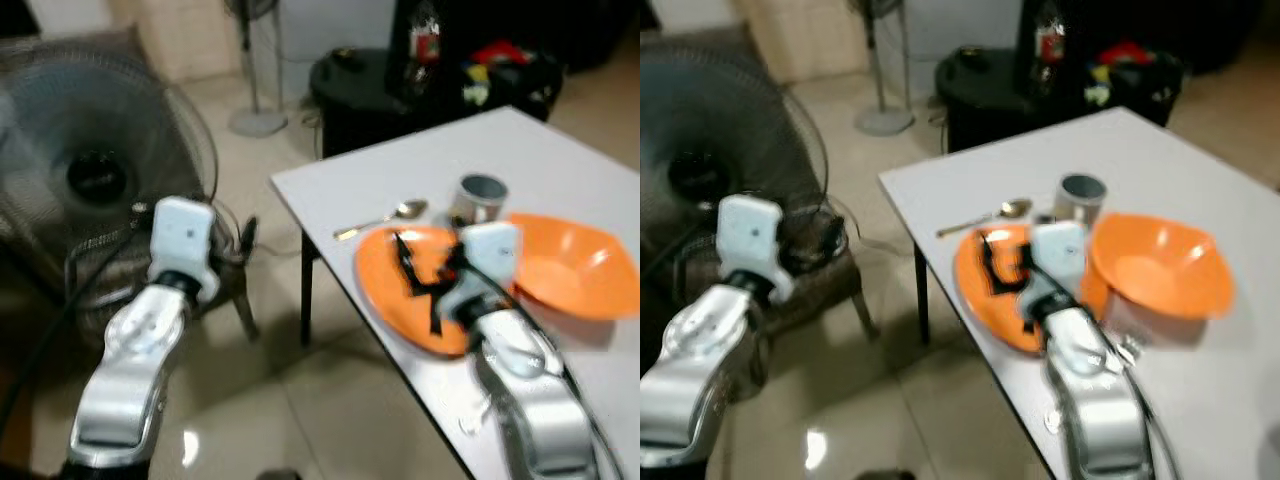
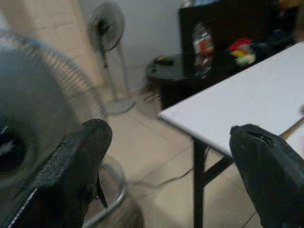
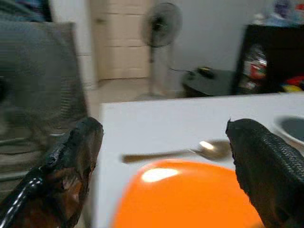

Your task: Setting the table

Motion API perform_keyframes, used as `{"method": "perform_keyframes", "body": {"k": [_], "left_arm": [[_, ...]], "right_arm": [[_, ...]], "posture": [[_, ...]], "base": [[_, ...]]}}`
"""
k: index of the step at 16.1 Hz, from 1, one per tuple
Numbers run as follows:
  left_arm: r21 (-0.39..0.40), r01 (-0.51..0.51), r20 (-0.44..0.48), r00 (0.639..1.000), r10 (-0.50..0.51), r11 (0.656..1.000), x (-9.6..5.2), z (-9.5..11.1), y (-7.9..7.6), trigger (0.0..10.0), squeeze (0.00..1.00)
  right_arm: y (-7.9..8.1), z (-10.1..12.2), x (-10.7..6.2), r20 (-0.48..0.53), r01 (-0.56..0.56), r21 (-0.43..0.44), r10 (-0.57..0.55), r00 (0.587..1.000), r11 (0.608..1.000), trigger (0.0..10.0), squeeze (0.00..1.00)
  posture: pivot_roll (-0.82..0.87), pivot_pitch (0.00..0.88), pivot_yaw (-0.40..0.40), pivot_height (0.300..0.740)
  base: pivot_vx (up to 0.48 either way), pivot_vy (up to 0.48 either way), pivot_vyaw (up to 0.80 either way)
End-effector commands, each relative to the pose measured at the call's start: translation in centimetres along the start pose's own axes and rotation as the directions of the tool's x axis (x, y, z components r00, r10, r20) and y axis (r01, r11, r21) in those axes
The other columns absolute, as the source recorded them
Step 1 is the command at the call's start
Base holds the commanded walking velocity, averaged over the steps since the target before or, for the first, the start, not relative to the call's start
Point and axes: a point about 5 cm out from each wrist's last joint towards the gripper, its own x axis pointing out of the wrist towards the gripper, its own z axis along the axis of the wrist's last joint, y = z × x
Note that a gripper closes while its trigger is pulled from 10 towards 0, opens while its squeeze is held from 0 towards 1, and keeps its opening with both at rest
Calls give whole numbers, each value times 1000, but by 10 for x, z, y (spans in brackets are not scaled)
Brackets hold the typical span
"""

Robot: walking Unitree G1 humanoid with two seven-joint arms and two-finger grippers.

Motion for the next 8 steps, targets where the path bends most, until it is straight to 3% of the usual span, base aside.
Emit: {"method": "perform_keyframes", "body": {"k": [1, 8], "left_arm": [[-7, 8, -7, 1000, -8, 1000, 2, 0, -2, 10000, 0], [-8, 22, -1, 1000, -22, 1000, 1, 4, -3, 10000, 0]], "right_arm": [[-5, 0, 0, 1, 19, -6, -19, 1000, 1000, 10000, 1000], [-8, 0, 5, 1, 41, 23, -41, 999, 999, 10000, 1000]], "posture": [[73, 0, 32, 740], [90, 0, 16, 740]], "base": [[0, 368, 800], [0, 367, 800]]}}
